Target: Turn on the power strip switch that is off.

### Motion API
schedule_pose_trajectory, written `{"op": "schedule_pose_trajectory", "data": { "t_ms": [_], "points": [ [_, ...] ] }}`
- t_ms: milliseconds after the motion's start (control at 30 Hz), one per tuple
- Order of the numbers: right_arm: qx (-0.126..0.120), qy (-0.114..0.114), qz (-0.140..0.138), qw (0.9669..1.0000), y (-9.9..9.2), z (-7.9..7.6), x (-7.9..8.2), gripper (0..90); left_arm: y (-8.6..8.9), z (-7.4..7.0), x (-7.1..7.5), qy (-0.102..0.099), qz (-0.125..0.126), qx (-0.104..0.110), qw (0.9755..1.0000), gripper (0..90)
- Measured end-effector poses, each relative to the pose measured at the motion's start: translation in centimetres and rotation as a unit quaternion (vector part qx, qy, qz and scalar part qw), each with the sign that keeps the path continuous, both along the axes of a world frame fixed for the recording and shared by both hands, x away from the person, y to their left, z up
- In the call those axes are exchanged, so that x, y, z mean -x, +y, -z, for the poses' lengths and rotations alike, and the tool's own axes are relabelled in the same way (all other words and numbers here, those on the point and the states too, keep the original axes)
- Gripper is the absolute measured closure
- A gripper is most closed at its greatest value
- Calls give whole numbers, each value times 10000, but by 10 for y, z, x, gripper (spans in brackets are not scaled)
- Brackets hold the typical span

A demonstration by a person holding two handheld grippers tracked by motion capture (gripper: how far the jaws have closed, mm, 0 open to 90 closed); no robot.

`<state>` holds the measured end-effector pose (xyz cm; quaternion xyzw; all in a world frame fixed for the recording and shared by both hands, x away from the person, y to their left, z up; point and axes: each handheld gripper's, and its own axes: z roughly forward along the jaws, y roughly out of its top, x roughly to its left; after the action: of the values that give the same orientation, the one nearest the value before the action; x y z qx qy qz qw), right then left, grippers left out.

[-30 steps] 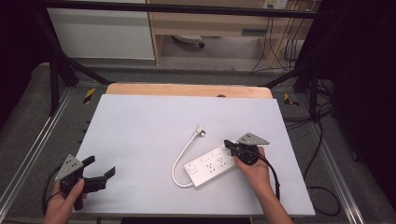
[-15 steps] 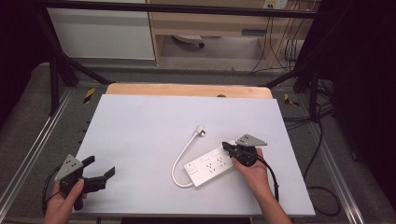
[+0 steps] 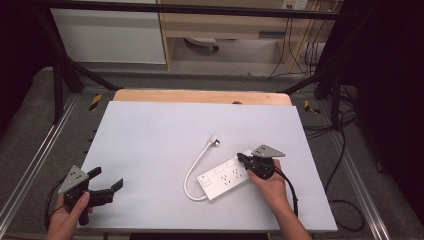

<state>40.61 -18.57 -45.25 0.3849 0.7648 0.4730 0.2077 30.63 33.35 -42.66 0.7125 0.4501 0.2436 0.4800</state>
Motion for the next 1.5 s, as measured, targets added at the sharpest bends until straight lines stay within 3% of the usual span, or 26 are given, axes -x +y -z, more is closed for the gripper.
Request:
{"op": "schedule_pose_trajectory", "data": {
  "t_ms": [1500],
  "points": [
    [-102,26,18,9999,1,3,1,900,-1,0,0,-6,22,-15,10000,62]
  ]
}}
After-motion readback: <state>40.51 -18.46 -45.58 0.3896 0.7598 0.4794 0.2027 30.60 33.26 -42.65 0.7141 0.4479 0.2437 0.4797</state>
